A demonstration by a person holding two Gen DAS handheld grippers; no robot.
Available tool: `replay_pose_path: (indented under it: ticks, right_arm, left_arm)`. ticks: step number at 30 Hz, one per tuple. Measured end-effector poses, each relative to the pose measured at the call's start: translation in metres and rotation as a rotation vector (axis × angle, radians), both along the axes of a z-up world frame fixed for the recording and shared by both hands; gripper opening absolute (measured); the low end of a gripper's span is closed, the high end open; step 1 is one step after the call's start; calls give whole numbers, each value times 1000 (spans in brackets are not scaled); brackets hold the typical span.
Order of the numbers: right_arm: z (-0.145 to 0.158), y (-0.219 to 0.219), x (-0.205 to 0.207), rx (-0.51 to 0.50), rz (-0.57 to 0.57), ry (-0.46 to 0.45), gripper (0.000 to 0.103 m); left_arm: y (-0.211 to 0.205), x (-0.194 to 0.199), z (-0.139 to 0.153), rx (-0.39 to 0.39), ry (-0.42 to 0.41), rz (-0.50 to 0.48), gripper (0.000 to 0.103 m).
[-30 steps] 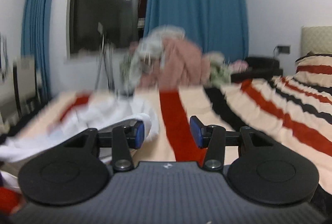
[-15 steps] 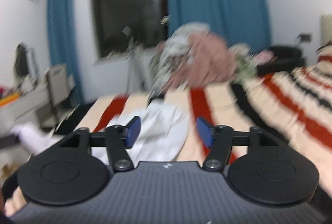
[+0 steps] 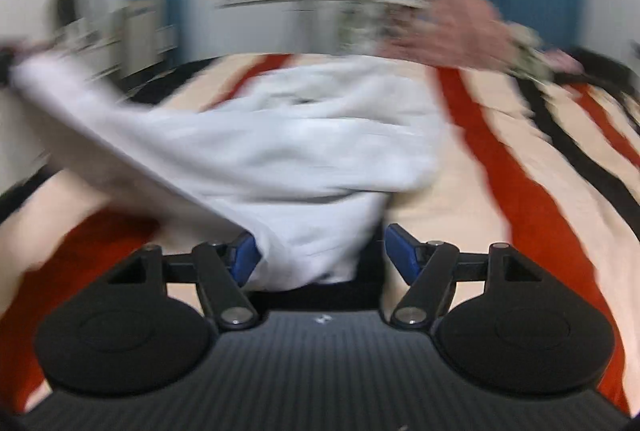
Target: Fold clothes
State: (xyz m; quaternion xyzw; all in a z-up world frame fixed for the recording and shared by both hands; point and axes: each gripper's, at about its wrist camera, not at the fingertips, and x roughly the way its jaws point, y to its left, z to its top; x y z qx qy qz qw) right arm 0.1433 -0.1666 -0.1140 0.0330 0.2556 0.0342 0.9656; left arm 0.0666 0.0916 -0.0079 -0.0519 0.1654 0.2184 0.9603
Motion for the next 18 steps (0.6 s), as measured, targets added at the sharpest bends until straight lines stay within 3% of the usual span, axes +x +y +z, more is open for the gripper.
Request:
replay_pose_path:
  ticks: [3,8,10,18]
  right_arm:
    - [1,-26,4,48,-127,-21,69]
    - [7,-38,-6,-14,-252,-135,69]
    - [13,-43,-16,-24,-293,-198,69]
    - [57,-53,-73,-42,-348,-490,69]
  left_arm:
    - [-5,-3,-4,-7,-23,3,96]
    - [-33,-7,-8,106,-36,-52,97]
    - [-37,-13,-10,108,-40,-66,97]
    - [-43,-77,15,89,-285,-47,100]
